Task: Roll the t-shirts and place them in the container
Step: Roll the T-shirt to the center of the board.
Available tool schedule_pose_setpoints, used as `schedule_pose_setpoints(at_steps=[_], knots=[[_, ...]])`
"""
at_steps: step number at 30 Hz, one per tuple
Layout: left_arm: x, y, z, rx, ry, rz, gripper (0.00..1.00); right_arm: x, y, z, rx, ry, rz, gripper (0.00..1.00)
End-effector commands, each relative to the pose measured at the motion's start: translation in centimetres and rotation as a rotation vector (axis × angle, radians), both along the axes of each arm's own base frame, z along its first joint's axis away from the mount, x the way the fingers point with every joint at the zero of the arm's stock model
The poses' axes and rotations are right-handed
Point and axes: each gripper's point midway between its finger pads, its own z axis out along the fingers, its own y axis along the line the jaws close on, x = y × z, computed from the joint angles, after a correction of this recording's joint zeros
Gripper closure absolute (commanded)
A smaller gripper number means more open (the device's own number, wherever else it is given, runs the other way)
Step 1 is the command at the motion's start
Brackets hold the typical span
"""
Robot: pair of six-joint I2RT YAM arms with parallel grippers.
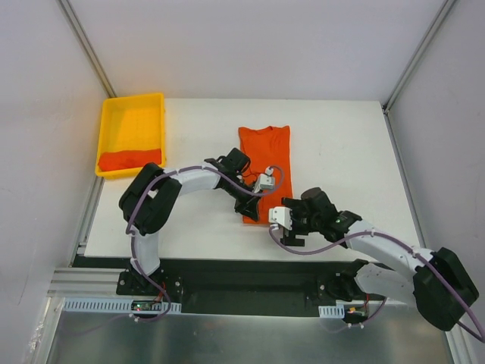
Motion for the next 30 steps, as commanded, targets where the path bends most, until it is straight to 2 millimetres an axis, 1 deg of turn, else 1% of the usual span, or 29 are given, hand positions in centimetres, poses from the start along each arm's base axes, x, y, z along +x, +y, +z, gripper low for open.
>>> schedule_pose_setpoints(at_steps=[1, 2, 3, 4, 5, 6, 8, 10, 11, 12, 13, 14, 15, 16, 17, 18, 19, 20, 21, 22, 23, 24, 25, 26, 28, 30], knots=[[0.1, -0.4, 1.6, -0.064, 0.059, -0.015, 1.0, 2.2, 1.4, 0.6, 0.021, -0.068, -0.023, 0.01], [0.3, -0.4, 1.6, -0.067, 0.061, -0.013, 1.0, 2.6, 1.2, 0.2, 0.006, -0.065, -0.046, 0.01], [0.4, -0.3, 1.6, -0.07, 0.079, -0.007, 1.0, 3.1, 1.4, 0.2, 0.012, -0.078, -0.055, 0.03], [0.5, -0.2, 1.6, -0.069, 0.092, -0.001, 1.0, 3.2, 1.3, 0.0, -0.001, -0.079, -0.058, 0.05], [0.8, -0.2, 1.6, -0.07, 0.102, 0.006, 1.0, 3.7, 1.6, -0.1, 0.006, -0.087, -0.065, 0.1], [0.7, -0.2, 1.8, -0.081, 0.12, 0.006, 1.0, 3.8, 1.6, -0.2, 0.0, -0.087, -0.065, 0.13], [1.3, -0.1, 2.2, -0.089, 0.154, 0.028, 1.0, 4.3, 1.6, -0.3, -0.015, -0.093, -0.078, 0.17], [1.8, 0.0, 2.5, -0.097, 0.172, 0.043, 1.0, 4.6, 1.4, -1.1, -0.045, -0.067, -0.096, 0.21], [1.9, 0.1, 2.4, -0.098, 0.177, 0.046, 1.0, 4.7, 1.6, -1.0, -0.052, -0.059, -0.097, 0.28], [2.0, 0.1, 2.4, -0.098, 0.181, 0.05, 1.0, 4.8, 1.5, -1.5, -0.065, -0.043, -0.102, 0.33], [2.0, 0.2, 2.5, -0.093, 0.196, 0.058, 1.0, 4.8, 1.7, -1.4, -0.058, -0.028, -0.096, 0.41], [2.2, 0.4, 2.4, -0.091, 0.211, 0.066, 1.0, 4.4, 0.9, -1.9, -0.081, 0.023, -0.103, 0.56], [2.2, 0.4, 2.6, -0.085, 0.237, 0.079, 1.0, 4.7, 1.3, -1.4, -0.073, 0.043, -0.1, 0.61], [2.4, 0.4, 2.8, -0.083, 0.251, 0.086, 1.0, 4.2, 1.7, -1.0, -0.049, 0.092, -0.08, 0.66], [2.3, 0.6, 3.0, -0.079, 0.288, 0.097, 1.0, 2.9, 0.6, -1.5, -0.081, 0.194, -0.08, 0.72], [2.4, 0.7, 3.3, -0.072, 0.319, 0.113, 1.0, 3.2, 1.0, -0.3, -0.065, 0.227, -0.067, 0.75], [2.5, 0.7, 3.5, -0.07, 0.34, 0.123, 1.0, 2.0, 1.1, -0.6, -0.06, 0.312, -0.037, 0.8], [2.5, 0.9, 3.8, -0.069, 0.373, 0.134, 1.0, 0.3, -0.2, -0.9, -0.093, 0.425, -0.043, 0.82], [2.5, 0.9, 3.8, -0.052, 0.412, 0.155, 1.0, 0.3, -0.2, -0.2, -0.088, 0.443, -0.007, 0.83], [2.6, 0.9, 3.8, -0.042, 0.434, 0.168, 1.0, -0.7, -0.1, -0.5, -0.081, 0.519, 0.01, 0.86], [2.6, 0.9, 3.6, -0.031, 0.482, 0.176, 1.0, -1.8, -1.1, -0.4, -0.103, 0.598, 0.008, 0.86], [2.8, 1.1, 3.8, -0.025, 0.523, 0.196, 1.0, -2.3, -1.3, -0.5, -0.114, 0.627, 0.036, 0.87], [3.1, 1.0, 3.8, -0.02, 0.532, 0.206, 1.0, -2.4, -1.0, 0.0, -0.106, 0.652, 0.055, 0.87], [3.2, 1.0, 3.5, -0.011, 0.543, 0.214, 1.0, -3.3, -1.7, -0.6, -0.141, 0.739, 0.04, 0.88], [3.5, 1.1, 3.1, 0.006, 0.531, 0.227, 1.0, -3.3, -1.7, -0.5, -0.128, 0.802, 0.027, 0.89], [3.7, 1.1, 2.4, 0.03, 0.546, 0.241, 1.0, -3.1, -1.9, -0.9, -0.132, 0.885, -0.011, 0.89]])
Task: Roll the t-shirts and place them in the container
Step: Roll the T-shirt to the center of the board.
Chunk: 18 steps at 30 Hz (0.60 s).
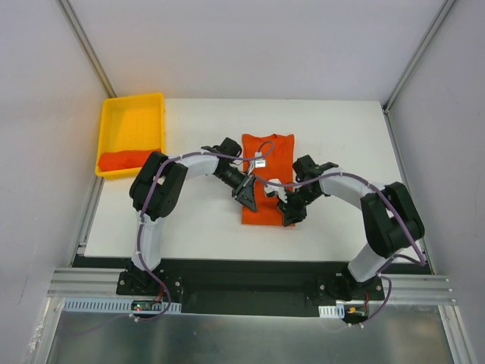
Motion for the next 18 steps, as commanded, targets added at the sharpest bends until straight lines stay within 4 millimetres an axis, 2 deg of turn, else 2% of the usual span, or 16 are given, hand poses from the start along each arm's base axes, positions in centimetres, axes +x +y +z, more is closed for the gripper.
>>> schedule_pose_setpoints(at_steps=[1, 5, 8, 9, 11, 12, 13, 17, 18], knots=[[1.1, 0.3, 0.5, 0.022, 0.083, 0.042, 1.0, -4.6, -1.7, 0.6, -0.029, 0.337, -0.017, 0.89], [1.6, 0.1, -1.0, 0.057, 0.127, 0.057, 1.0, -3.9, -2.3, 0.6, -0.05, 0.419, -0.043, 0.9], [2.4, 0.3, -2.3, 0.107, 0.102, 0.075, 1.0, -4.5, -3.2, -0.2, -0.104, 0.527, -0.062, 0.89], [2.6, 0.3, -2.5, 0.12, 0.092, 0.079, 0.99, -3.6, -2.8, -0.1, -0.107, 0.555, -0.075, 0.9], [3.0, 0.7, -3.3, 0.153, 0.078, 0.092, 0.97, -3.3, -2.8, 0.1, -0.13, 0.626, -0.116, 0.89], [3.1, 0.8, -3.4, 0.162, 0.071, 0.098, 0.96, -2.3, -2.3, 0.4, -0.126, 0.629, -0.118, 0.89], [3.3, 1.0, -3.8, 0.184, 0.065, 0.106, 0.94, -2.7, -2.4, 0.2, -0.153, 0.704, -0.127, 0.9], [4.4, 2.1, -4.7, 0.252, 0.039, 0.155, 0.87, -1.9, -1.9, 0.4, -0.183, 0.811, -0.148, 0.9], [4.8, 2.8, -4.9, 0.263, 0.045, 0.177, 0.83, -1.8, -1.8, 0.4, -0.187, 0.829, -0.151, 0.9]])
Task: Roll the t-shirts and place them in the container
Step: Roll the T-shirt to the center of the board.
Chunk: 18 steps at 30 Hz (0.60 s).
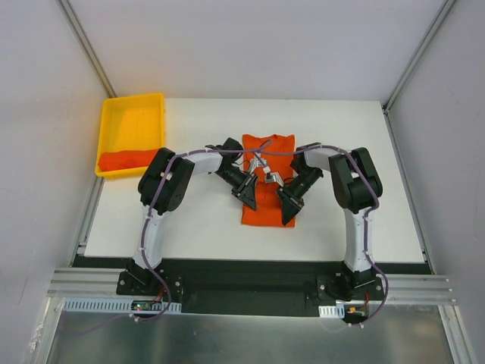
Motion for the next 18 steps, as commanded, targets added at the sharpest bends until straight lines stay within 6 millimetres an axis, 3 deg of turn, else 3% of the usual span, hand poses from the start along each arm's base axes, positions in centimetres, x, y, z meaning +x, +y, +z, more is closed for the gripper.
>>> schedule_pose_setpoints(at_steps=[1, 3, 4, 8, 10, 11, 12, 14, 15, 16, 17, 18], knots=[[3.5, 3.3, -0.8, 0.122, -0.067, 0.117, 0.8, -1.8, -1.4, 1.5, -0.114, 0.243, 0.004, 0.9], [4.5, 5.4, -1.1, 0.165, -0.101, 0.177, 0.73, -1.6, -1.3, 1.4, -0.137, 0.267, -0.012, 0.9], [5.2, 6.2, 0.3, 0.155, -0.147, 0.206, 0.71, -1.3, -1.2, 1.3, -0.146, 0.27, -0.017, 0.9], [7.0, 10.3, 2.5, 0.2, -0.237, 0.337, 0.62, -0.7, -1.0, 0.4, -0.217, 0.325, -0.052, 0.91], [6.9, 11.4, 4.7, 0.197, -0.349, 0.344, 0.6, -0.5, -0.9, 0.5, -0.243, 0.354, -0.066, 0.91], [6.0, 11.8, 4.7, 0.188, -0.407, 0.305, 0.58, -0.3, -0.8, 0.2, -0.252, 0.359, -0.069, 0.91], [5.7, 11.9, 7.1, 0.161, -0.52, 0.29, 0.56, -0.2, -0.8, 0.2, -0.262, 0.36, -0.073, 0.91], [3.0, 10.9, 7.0, 0.141, -0.693, 0.134, 0.54, 0.1, -0.7, -0.1, -0.303, 0.379, -0.09, 0.91], [1.9, 10.3, 8.7, 0.106, -0.809, 0.079, 0.53, 0.2, -0.7, -0.4, -0.32, 0.39, -0.099, 0.91], [1.1, 8.8, 8.8, 0.091, -0.967, -0.031, 0.5, 0.3, -0.6, -0.4, -0.35, 0.415, -0.121, 0.91], [-0.7, 8.6, 7.2, 0.096, -1.013, -0.104, 0.43, 0.7, -0.4, -0.5, -0.355, 0.414, -0.13, 0.91], [-1.1, 8.1, 7.9, 0.082, -1.126, -0.142, 0.37, 0.6, -0.4, -0.7, -0.369, 0.439, -0.134, 0.91]])
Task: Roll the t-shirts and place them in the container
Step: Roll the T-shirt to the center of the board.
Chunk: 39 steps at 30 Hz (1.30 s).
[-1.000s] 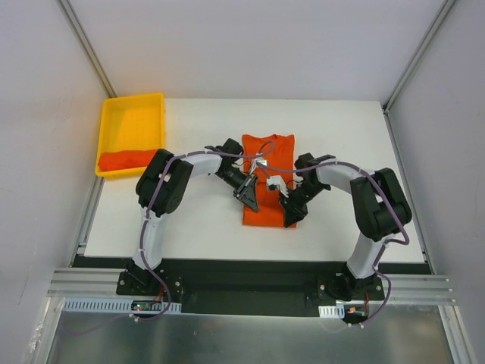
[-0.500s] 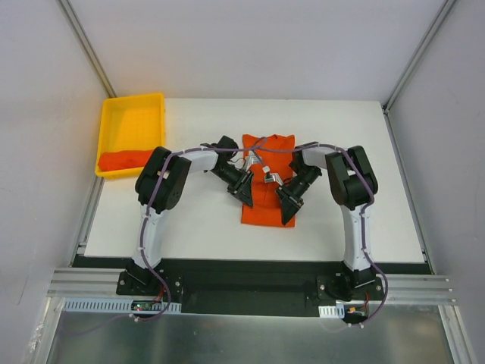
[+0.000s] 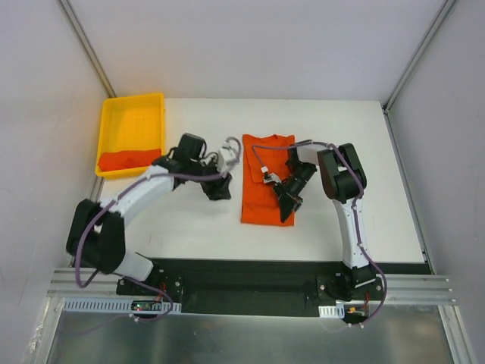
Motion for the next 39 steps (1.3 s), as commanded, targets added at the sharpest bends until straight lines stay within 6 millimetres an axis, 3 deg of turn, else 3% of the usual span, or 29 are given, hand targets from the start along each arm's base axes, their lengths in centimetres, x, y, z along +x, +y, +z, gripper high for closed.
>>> schedule_pose_setpoints(at_steps=[1, 2, 4, 5, 11, 17, 22, 26, 27, 28, 29, 31, 32, 34, 36, 39], knots=[[-3.3, -4.0, 0.2, 0.112, -0.545, -0.352, 0.34, 0.0, -0.6, -0.4, -0.128, 0.093, -0.001, 0.91], [-4.3, -4.1, -1.0, 0.121, -0.574, -0.395, 0.34, -0.1, -0.6, -0.3, -0.129, 0.106, -0.001, 0.91], [-4.9, -6.2, -0.9, 0.093, -0.669, -0.457, 0.34, -0.1, -0.6, -0.3, -0.125, 0.102, 0.003, 0.92], [-5.4, -6.5, -2.1, 0.104, -0.661, -0.484, 0.34, -0.1, -0.6, -0.3, -0.124, 0.105, 0.001, 0.92], [-7.1, -9.4, -4.7, 0.11, -0.722, -0.611, 0.37, -0.1, -0.6, -0.2, -0.122, 0.108, 0.003, 0.92], [-6.8, -9.8, -7.6, 0.172, -0.727, -0.665, 0.41, -0.2, -0.6, -0.2, -0.119, 0.113, 0.006, 0.93], [-6.6, -9.1, -9.9, 0.254, -0.702, -0.731, 0.56, -0.2, -0.5, -0.1, -0.106, 0.12, 0.013, 0.93], [-8.1, -7.7, -12.0, 0.3, -0.65, -0.865, 0.71, -0.2, -0.6, 0.0, -0.094, 0.123, 0.011, 0.87], [-8.3, -7.5, -12.4, 0.312, -0.644, -0.892, 0.76, -0.2, -0.6, 0.2, -0.089, 0.116, 0.008, 0.84], [-8.6, -7.2, -12.6, 0.337, -0.593, -0.909, 0.8, -0.1, -0.5, 0.2, -0.081, 0.109, -0.003, 0.7], [-8.8, -7.0, -13.3, 0.351, -0.553, -0.913, 0.84, 0.2, -0.7, 0.1, -0.07, 0.09, -0.017, 0.44], [-9.4, -7.0, -13.3, 0.339, -0.51, -0.93, 0.89, 0.9, -1.3, 0.8, -0.06, 0.041, -0.042, 0.04], [-9.7, -7.1, -13.1, 0.324, -0.499, -0.937, 0.92, 1.9, -2.0, 1.4, -0.052, 0.017, -0.081, 0.04], [-10.1, -7.4, -12.7, 0.301, -0.47, -0.935, 0.95, 4.4, -1.8, 5.0, 0.047, -0.053, -0.179, 0.04], [-10.8, -7.5, -12.4, 0.279, -0.412, -0.928, 0.99, 6.9, -3.5, 7.5, 0.099, -0.166, -0.248, 0.04], [-11.4, -7.7, -11.8, 0.253, -0.332, -0.913, 1.0, 8.5, -6.9, 12.3, 0.118, -0.549, -0.231, 0.04]])
